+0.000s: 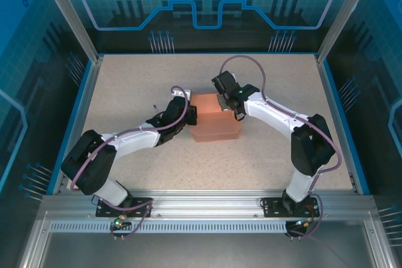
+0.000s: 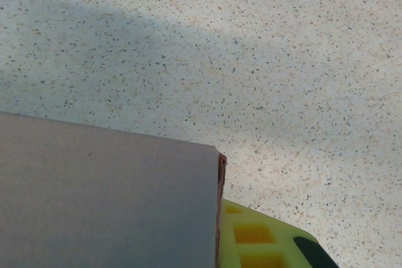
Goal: Fold the paper box
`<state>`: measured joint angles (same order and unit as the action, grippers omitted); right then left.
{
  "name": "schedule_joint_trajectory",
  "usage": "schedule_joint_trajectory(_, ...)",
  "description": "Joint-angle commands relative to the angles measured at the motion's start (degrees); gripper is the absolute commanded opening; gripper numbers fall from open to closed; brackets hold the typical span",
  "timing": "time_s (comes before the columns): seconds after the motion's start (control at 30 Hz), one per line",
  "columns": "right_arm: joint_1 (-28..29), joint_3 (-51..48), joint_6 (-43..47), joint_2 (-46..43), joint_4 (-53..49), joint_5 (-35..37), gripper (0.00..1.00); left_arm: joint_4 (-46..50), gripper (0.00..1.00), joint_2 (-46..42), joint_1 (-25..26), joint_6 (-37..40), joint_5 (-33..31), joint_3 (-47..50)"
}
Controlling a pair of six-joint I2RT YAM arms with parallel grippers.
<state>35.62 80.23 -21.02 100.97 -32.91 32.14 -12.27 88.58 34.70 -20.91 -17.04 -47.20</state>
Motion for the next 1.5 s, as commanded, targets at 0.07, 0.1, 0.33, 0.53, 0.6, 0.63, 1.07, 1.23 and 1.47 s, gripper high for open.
schedule_joint_trajectory(0.07,0.76,0.93,2.65,3.30,-7.95,13.26,0.10,-0.60,0.01,0.40,-0.13,0.86,-1.47,-1.69)
schedule_joint_trajectory(0.1,0.77,0.91,2.65,3.54,-8.01,13.72,0.10,-0.57,0.01,0.44,-0.16,0.82,-1.50,-1.67)
schedule_joint_trajectory(0.33,-0.26,-0.80,2.56,0.99,-3.10,3.78,0.16,-0.10,0.01,0.07,-0.04,1.22,-1.94,-1.58)
schedule_joint_trajectory(0.53,-1.60,-2.19,1.62,-3.36,0.22,-6.38,0.29,-0.07,0.01,0.09,-0.06,1.25,-1.95,-1.58)
schedule_joint_trajectory(0.6,-1.89,-2.71,1.09,-4.48,0.80,-9.06,0.34,-0.21,0.01,0.19,0.01,1.25,-1.92,-1.58)
schedule_joint_trajectory(0.63,-1.95,-2.92,0.85,-4.94,0.99,-10.22,0.37,-0.23,0.01,0.24,-0.07,1.15,-1.94,-1.58)
schedule_joint_trajectory(1.07,-4.71,-6.28,0.15,-11.50,3.95,-25.27,0.61,-0.09,0.01,0.55,-0.05,1.23,-1.95,-1.76)
schedule_joint_trajectory(1.23,-5.71,-6.85,3.23,-14.48,3.99,-28.97,0.65,0.97,0.01,0.87,-0.08,1.74,-1.90,-2.17)
schedule_joint_trajectory(1.47,-6.38,-6.75,8.40,-18.47,4.08,-30.10,0.69,8.69,0.00,2.76,-1.09,4.96,1.42,-5.26)
